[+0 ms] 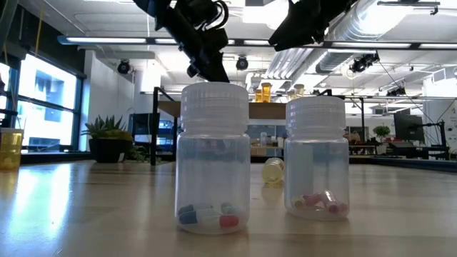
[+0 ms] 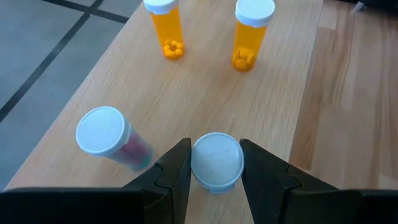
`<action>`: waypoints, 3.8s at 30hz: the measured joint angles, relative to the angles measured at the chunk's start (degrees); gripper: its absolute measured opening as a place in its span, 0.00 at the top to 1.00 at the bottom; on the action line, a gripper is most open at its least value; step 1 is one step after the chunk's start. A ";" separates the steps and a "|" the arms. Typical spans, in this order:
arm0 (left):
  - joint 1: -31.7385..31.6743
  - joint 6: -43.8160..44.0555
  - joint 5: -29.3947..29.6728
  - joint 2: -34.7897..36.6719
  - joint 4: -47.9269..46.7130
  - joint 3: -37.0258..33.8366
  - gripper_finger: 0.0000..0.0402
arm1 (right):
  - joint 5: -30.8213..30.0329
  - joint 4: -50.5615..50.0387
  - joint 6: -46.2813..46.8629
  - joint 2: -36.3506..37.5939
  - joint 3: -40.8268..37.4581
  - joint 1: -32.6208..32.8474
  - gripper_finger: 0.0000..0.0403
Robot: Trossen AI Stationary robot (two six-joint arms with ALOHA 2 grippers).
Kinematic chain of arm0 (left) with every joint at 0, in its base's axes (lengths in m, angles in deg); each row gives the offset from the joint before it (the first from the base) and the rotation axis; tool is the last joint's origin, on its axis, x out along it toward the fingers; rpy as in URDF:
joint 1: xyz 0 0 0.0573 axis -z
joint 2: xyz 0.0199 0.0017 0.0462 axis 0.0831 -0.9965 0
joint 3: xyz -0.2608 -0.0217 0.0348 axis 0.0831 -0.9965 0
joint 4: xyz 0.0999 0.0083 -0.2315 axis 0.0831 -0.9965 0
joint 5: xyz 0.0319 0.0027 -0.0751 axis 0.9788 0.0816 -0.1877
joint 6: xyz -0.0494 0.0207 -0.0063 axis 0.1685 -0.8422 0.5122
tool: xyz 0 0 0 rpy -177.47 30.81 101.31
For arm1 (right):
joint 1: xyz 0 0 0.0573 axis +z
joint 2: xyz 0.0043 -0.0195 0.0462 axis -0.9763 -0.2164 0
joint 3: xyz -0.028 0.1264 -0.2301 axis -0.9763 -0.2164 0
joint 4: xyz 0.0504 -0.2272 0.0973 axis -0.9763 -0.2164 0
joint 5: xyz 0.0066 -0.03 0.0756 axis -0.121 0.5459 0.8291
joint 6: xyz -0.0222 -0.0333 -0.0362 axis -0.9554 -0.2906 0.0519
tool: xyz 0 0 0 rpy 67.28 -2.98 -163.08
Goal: Pick and place medicine bottles onto shelf by color
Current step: Put the top blue pill bottle on the shelf aligned with the blue pill bottle, then put the left transparent pill bottle on the shelf aligned with the transparent pill bottle
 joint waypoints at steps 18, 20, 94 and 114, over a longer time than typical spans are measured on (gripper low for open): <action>0.02 0.04 2.36 0.04 -0.57 0.02 0.71 | 0.00 0.01 0.00 -0.01 -0.01 -0.01 0.47; 0.02 0.03 2.36 0.04 -0.60 0.02 0.70 | 0.00 0.01 0.00 0.00 0.00 -0.01 0.47; 31.46 13.62 -0.90 28.77 28.59 -43.91 0.54 | 0.63 -7.51 10.98 -0.04 -0.07 0.05 0.47; 44.27 16.12 -3.66 12.18 43.96 -40.85 0.39 | 0.63 -9.12 11.10 -0.07 -0.07 0.05 0.47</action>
